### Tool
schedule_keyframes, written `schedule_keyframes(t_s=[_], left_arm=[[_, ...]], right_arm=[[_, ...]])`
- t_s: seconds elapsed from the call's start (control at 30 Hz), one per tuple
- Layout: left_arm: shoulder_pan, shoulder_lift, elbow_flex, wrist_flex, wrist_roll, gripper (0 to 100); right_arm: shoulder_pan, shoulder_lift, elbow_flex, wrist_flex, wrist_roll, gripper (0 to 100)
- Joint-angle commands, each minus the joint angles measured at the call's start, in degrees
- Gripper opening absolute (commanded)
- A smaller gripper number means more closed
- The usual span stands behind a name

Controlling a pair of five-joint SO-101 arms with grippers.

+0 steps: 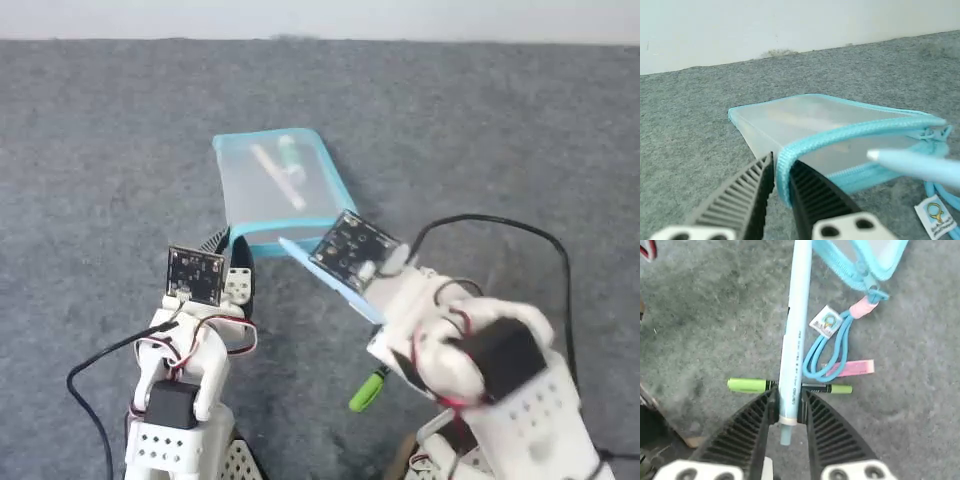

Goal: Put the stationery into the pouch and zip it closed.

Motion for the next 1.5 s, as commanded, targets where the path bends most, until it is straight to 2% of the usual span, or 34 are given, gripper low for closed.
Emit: schedule_keyframes(t_s=[0.0,0.27,0.6,0.8,1.0,1.07,1.27,1.47], left_arm=[[0.1,0.1,-0.2,-0.3,0.8,1],[0.1,0.1,-0.2,-0.3,0.8,1],[0.1,0.1,-0.2,-0.4,0.8,1],[0.1,0.0,-0.2,-0.4,0.8,1],[0.2,-0.1,-0.2,-0.4,0.8,1],[0.2,-0.1,-0.2,-0.4,0.8,1],[0.2,0.0,-0.2,-0.4,0.8,1],[0.1,0.1,-0.2,-0.4,0.8,1]], right_arm=[[-0.2,4.0,-0.5,-1.6,-0.4,0.7],[-0.1,13.9,-4.8,-7.7,-2.7,0.7],[-0.5,39.3,-29.6,-9.0,-8.2,0.9],[-0.5,53.4,-41.8,-9.0,-14.7,0.9],[-1.4,62.8,-49.0,-9.0,-19.8,1.2],[-2.3,64.0,-50.1,-8.9,-19.3,4.7],[-4.9,62.8,-50.6,-8.9,-17.2,25.8],[-1.3,53.7,-50.5,-5.0,-16.4,25.3]])
